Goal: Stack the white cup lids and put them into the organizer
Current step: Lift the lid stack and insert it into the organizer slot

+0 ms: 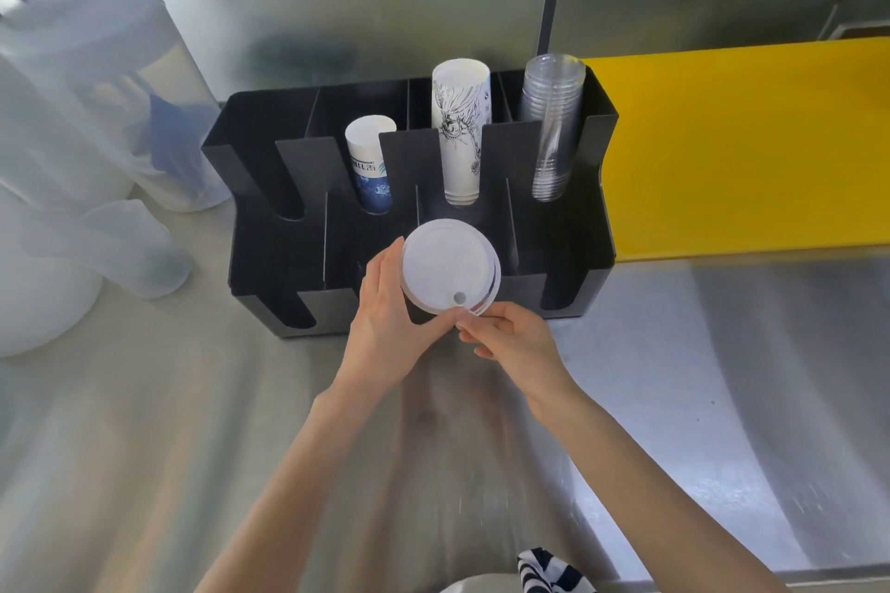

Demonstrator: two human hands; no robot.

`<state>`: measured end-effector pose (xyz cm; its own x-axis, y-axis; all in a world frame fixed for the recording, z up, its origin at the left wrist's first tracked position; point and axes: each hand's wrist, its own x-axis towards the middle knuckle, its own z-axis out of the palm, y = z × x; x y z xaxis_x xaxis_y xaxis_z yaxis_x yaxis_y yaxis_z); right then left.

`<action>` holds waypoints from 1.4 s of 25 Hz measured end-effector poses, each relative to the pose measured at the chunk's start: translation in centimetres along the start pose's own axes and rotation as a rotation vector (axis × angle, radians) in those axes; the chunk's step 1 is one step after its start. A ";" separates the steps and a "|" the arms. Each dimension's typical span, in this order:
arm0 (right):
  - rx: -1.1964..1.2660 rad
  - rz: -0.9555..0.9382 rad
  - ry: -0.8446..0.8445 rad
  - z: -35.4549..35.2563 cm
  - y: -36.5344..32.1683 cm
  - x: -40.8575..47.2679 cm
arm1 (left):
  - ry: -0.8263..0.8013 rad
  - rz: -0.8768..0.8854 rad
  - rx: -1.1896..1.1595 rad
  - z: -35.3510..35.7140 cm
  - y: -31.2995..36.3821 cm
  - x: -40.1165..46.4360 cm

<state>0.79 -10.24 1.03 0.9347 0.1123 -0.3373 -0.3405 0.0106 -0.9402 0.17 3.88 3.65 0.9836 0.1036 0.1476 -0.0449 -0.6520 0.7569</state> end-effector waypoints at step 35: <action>0.735 0.488 0.024 0.7 -0.5 3.3 | -0.157 0.116 0.524 1.4 1.4 7.0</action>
<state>4.01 -9.17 0.41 0.6672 0.2507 -0.7014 -0.6738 0.6045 -0.4249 7.25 2.67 4.81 0.9934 -0.0781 0.0843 -0.1010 -0.9428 0.3178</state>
